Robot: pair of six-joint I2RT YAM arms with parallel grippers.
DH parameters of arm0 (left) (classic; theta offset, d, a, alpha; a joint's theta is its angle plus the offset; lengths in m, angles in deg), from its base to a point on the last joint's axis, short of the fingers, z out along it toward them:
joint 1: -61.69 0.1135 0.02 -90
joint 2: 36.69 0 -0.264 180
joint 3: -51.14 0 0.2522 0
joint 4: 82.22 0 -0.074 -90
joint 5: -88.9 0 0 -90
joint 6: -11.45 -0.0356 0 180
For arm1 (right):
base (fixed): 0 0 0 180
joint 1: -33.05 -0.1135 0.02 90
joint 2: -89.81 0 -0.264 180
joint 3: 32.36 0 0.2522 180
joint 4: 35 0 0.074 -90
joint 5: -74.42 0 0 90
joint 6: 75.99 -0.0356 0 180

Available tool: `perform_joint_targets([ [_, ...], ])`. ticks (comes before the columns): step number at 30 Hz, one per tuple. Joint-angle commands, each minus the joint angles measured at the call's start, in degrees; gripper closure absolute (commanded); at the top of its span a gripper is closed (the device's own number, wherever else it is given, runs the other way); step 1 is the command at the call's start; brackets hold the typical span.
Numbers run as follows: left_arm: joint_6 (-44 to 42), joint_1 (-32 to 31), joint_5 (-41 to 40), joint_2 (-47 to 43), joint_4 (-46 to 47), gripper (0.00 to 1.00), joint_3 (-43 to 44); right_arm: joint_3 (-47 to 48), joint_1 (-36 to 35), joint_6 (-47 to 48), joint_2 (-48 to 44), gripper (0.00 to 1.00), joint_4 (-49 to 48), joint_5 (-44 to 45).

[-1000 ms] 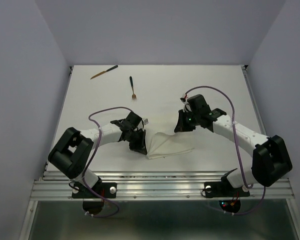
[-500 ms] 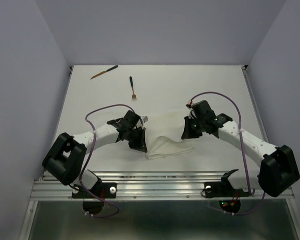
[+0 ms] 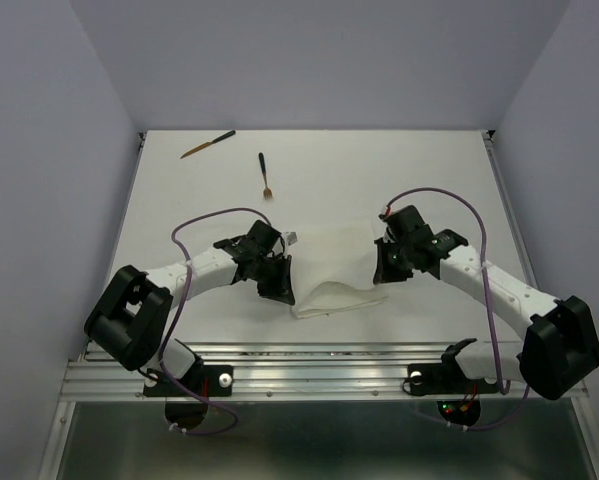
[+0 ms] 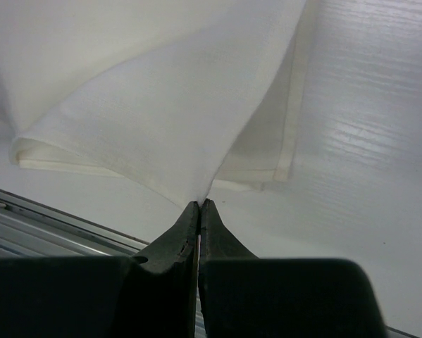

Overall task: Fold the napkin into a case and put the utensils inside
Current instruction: Pick up the top corner of the square-folded napkin from the center of the board.

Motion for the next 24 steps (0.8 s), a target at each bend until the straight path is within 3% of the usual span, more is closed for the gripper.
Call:
perform_joint_targets([
  [1,-1.43,-0.29,1.42,-2.36,-0.01,1.00,0.82,0.73,-0.57,0.10,-1.96,0.99,3.13,4.64],
  [13,-1.52,-1.70,3.35,-0.17,2.44,1.00,0.73,1.96,-0.57,-1.39,-2.05,0.99,4.54,9.38],
  [24,-1.08,-2.67,3.62,3.09,5.17,1.00,-1.73,3.98,-0.57,-1.13,-0.99,0.99,2.00,8.52],
])
